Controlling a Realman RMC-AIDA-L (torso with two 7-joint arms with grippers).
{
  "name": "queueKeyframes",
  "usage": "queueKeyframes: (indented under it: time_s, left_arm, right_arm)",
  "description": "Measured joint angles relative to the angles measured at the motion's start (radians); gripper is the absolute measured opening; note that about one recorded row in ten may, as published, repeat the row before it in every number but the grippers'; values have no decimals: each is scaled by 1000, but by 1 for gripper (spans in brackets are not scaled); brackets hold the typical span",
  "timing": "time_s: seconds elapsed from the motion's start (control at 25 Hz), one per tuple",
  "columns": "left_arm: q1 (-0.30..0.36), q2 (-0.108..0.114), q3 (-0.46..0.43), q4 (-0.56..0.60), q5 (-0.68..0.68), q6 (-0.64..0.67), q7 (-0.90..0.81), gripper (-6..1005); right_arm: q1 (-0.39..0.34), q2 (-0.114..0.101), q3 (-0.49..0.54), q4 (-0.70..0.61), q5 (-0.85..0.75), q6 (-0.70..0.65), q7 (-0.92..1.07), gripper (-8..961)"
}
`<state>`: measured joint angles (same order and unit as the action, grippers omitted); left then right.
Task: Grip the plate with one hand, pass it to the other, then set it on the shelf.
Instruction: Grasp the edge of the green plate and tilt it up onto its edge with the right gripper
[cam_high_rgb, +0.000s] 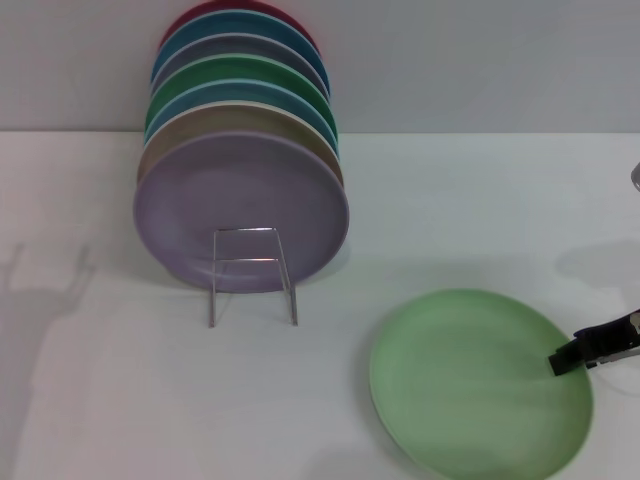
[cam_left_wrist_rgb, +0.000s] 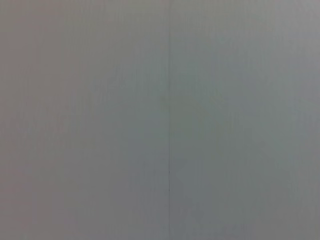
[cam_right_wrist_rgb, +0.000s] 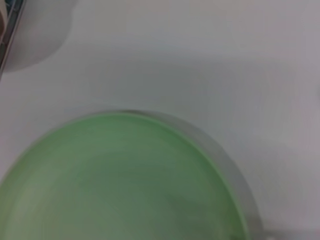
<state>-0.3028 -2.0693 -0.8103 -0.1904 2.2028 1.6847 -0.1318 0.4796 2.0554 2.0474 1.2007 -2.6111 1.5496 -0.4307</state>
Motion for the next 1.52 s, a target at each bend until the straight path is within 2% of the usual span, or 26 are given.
queueKeyframes:
  time_s: [0.04, 0.16, 0.36, 0.84, 1.0, 1.28, 1.52]
  left_arm:
    - [0, 0, 0, 0, 0, 0, 0, 835]
    - [0, 0, -3, 0, 0, 1, 0, 835]
    - [-1, 0, -11, 2, 0, 1, 0, 835]
    - [-1, 0, -12, 4, 0, 1, 0, 835]
    - [2, 0, -12, 4, 0, 1, 0, 835]
    - [3, 0, -12, 1, 0, 1, 0, 835]
    - [5, 0, -12, -2, 0, 3, 0, 835]
  right_arm:
    - [1, 0, -3, -1, -2, -3, 0, 297]
    - [4, 1, -7, -1, -15, -6, 0, 302]
    - [14, 3, -7, -3, -23, -8, 0, 174]
    - [34, 1, -7, -54, -24, -38, -14, 181]
    - [28, 3, -7, -47, -24, -51, -32, 164]
    - [28, 4, -2, -45, -24, -56, -40, 69]
    - [16, 5, 1, -21, -24, -81, -80, 63]
